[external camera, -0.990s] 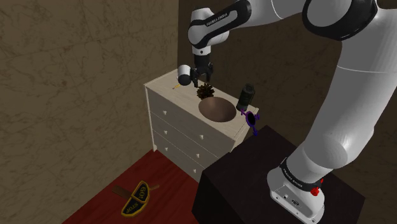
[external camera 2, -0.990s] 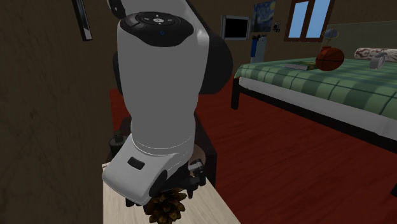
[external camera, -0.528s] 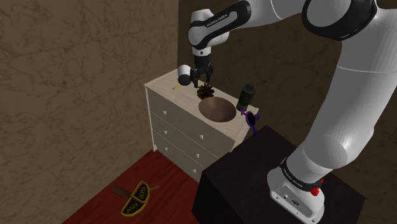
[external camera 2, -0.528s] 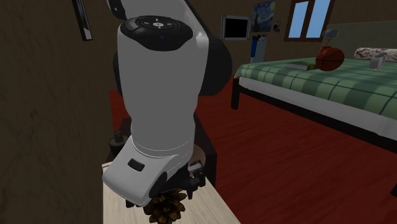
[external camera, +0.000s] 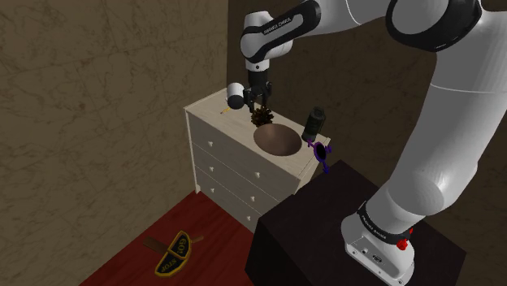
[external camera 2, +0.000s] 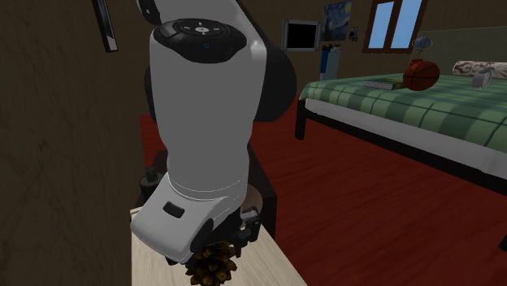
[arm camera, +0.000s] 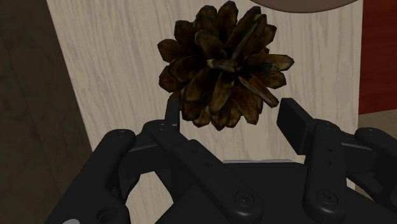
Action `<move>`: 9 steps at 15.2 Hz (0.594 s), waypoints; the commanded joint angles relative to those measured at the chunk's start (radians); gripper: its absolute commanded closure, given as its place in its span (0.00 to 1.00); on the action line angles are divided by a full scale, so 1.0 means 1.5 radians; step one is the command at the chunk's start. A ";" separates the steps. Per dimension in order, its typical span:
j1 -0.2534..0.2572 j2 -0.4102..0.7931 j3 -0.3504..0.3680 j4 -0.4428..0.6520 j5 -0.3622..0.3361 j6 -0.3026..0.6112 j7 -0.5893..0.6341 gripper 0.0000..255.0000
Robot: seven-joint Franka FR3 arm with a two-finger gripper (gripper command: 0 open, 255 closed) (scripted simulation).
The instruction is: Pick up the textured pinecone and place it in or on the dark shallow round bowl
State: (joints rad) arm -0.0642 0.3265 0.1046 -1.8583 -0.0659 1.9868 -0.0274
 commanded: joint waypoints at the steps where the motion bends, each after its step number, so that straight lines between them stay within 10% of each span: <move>1: 0.000 0.000 0.000 0.000 0.000 0.000 0.000 1.00; 9: -0.001 -0.027 0.001 0.026 0.004 -0.054 -0.004 1.00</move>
State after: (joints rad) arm -0.0660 0.2906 0.1058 -1.8282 -0.0605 1.9196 -0.0334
